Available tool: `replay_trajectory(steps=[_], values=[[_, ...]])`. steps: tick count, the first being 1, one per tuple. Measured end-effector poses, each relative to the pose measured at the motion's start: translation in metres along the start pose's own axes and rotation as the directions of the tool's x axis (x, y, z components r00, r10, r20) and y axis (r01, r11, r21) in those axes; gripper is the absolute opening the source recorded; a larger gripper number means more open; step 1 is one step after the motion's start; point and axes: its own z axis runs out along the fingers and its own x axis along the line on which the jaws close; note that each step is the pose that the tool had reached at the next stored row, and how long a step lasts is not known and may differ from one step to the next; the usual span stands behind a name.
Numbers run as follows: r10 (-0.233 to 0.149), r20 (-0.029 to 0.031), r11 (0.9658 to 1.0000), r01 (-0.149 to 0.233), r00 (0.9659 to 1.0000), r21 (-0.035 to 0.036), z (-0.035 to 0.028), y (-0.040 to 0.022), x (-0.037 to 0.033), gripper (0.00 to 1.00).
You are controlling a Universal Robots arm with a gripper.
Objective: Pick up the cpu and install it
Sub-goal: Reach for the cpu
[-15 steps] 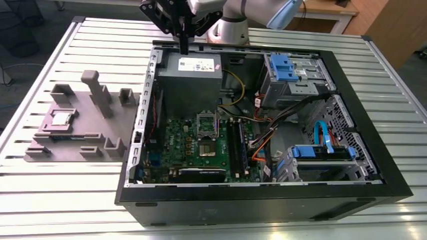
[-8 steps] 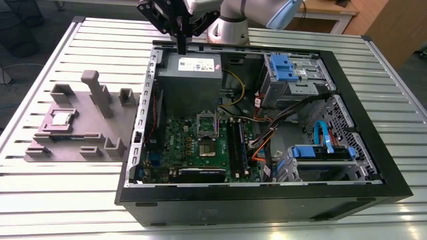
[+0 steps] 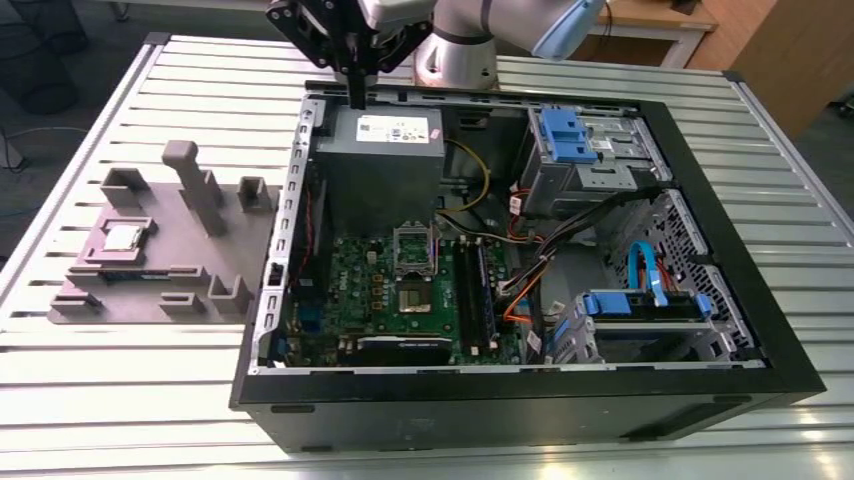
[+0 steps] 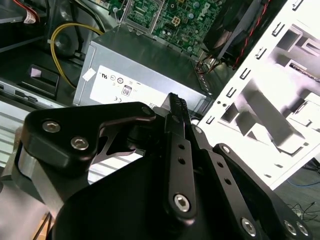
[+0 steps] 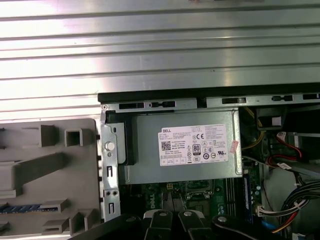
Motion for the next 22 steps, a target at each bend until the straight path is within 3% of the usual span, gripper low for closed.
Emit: replay_trajectory(steps=[22], values=[[0.000, 0.0001, 1.0000, 0.000, 1.0000, -0.0001, -0.0001, -0.0003, 0.0041, 0.10]])
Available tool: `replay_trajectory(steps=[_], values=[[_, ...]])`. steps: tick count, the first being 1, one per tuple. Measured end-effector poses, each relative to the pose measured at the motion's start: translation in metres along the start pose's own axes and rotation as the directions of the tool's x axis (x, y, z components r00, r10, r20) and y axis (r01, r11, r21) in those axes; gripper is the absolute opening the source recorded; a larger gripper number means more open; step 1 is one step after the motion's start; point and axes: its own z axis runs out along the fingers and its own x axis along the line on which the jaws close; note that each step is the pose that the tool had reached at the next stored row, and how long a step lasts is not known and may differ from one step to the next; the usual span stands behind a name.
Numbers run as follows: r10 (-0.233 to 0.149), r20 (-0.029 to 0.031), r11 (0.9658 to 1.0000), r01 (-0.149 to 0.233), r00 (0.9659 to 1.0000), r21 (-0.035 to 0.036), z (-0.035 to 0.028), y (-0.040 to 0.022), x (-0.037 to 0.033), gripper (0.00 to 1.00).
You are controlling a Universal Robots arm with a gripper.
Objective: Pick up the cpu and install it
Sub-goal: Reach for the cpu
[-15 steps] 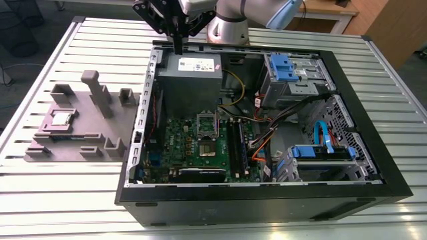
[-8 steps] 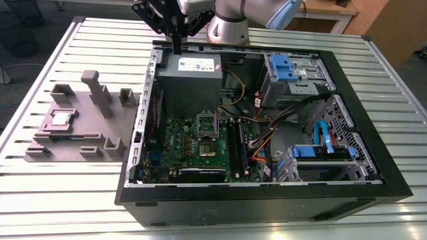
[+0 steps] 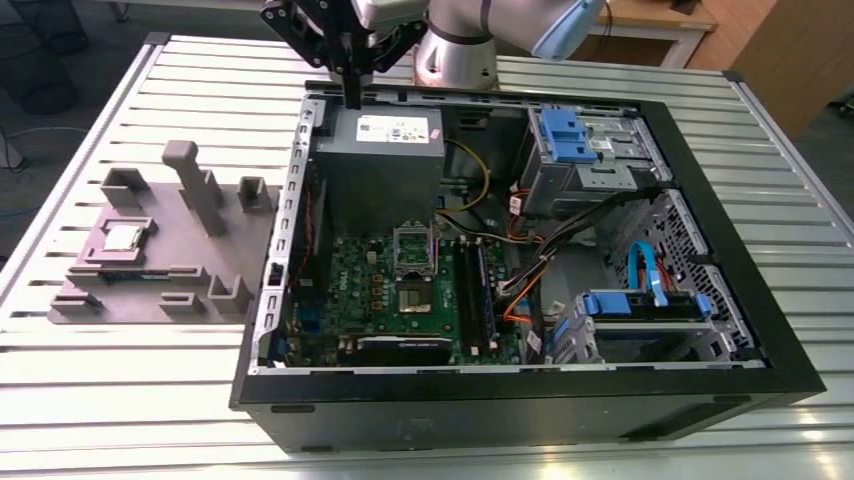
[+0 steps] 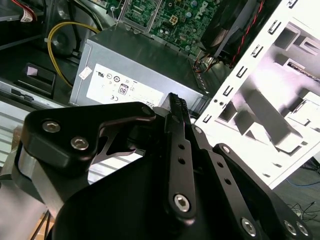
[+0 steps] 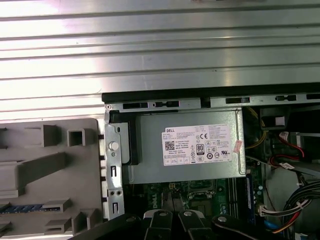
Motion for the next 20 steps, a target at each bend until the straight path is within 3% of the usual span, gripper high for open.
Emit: replay_trajectory(steps=[20], values=[[0.000, 0.0000, 1.0000, 0.000, 1.0000, 0.0000, 0.0001, -0.0009, 0.0116, 0.10]])
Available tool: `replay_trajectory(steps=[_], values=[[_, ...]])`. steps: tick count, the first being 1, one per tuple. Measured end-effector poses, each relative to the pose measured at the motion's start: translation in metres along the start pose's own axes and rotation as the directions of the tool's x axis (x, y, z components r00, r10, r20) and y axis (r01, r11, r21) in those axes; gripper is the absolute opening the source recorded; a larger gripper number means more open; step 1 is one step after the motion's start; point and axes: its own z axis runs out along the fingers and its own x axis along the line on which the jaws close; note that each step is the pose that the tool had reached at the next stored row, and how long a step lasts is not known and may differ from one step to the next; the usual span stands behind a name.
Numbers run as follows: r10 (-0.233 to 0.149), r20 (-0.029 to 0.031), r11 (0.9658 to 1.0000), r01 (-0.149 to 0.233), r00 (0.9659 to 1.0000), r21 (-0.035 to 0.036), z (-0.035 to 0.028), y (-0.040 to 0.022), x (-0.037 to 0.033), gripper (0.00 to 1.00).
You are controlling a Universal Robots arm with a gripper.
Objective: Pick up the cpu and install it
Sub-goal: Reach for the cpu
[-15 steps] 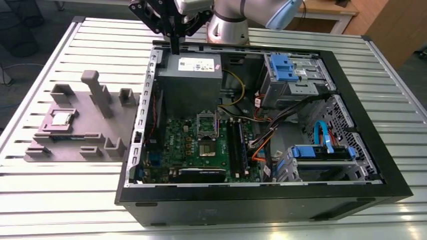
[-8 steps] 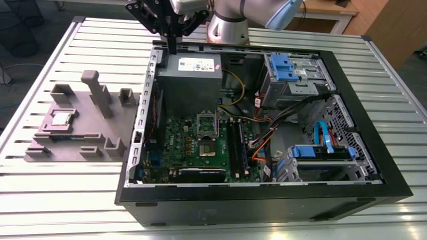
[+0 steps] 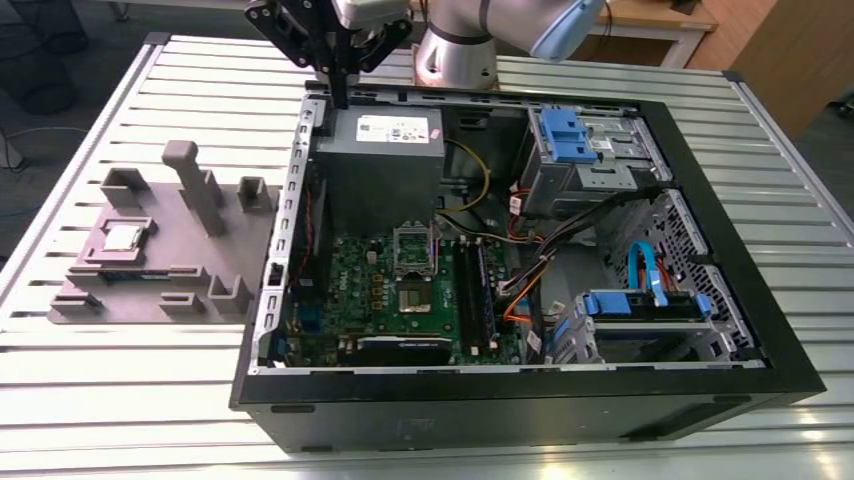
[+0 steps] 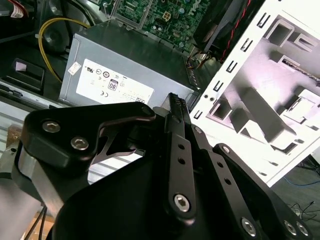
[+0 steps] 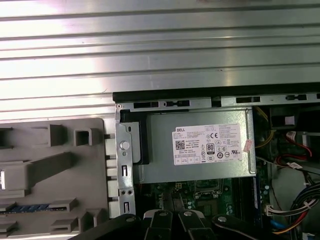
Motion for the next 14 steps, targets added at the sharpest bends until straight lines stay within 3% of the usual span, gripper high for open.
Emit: replay_trajectory(steps=[14], values=[[0.000, 0.0000, 1.0000, 0.000, 1.0000, 0.0000, 0.0005, -0.0005, 0.0057, 0.10]])
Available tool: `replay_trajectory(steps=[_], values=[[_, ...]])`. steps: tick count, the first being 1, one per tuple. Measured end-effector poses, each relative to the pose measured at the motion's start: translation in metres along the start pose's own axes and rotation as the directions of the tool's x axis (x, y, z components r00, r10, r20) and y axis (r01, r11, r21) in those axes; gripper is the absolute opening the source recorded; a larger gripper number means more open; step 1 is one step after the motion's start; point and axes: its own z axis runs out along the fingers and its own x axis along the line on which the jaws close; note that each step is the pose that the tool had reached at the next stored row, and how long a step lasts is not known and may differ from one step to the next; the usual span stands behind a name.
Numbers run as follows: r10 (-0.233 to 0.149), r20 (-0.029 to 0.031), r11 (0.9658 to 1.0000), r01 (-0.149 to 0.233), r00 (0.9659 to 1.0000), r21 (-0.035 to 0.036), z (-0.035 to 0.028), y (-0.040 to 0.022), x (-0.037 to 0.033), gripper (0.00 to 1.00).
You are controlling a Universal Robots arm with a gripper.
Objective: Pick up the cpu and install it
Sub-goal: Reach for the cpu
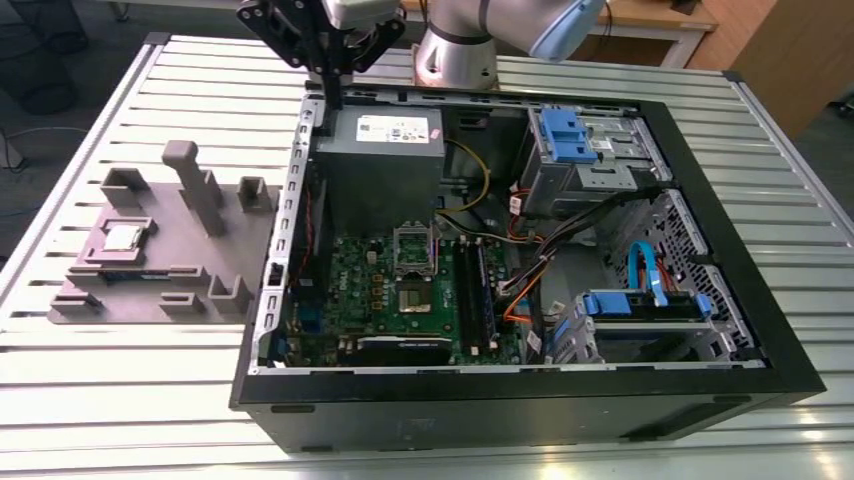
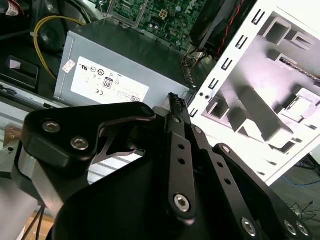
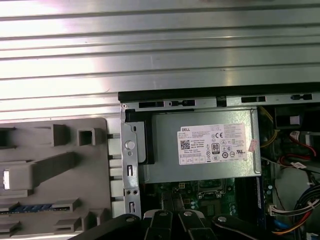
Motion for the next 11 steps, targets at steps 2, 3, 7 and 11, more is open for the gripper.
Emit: replay_trajectory(steps=[2, 3, 7, 11], values=[[0.000, 0.0000, 1.0000, 0.000, 1.0000, 0.0000, 0.0000, -0.0001, 0.0011, 0.10], [0.000, 0.0000, 1.0000, 0.000, 1.0000, 0.0001, 0.0001, -0.0001, 0.0016, 0.10], [0.000, 0.0000, 1.0000, 0.000, 1.0000, 0.0000, 0.0002, -0.0003, 0.0037, 0.10], [0.000, 0.0000, 1.0000, 0.000, 1.0000, 0.0000, 0.0003, -0.0005, 0.0061, 0.10]])
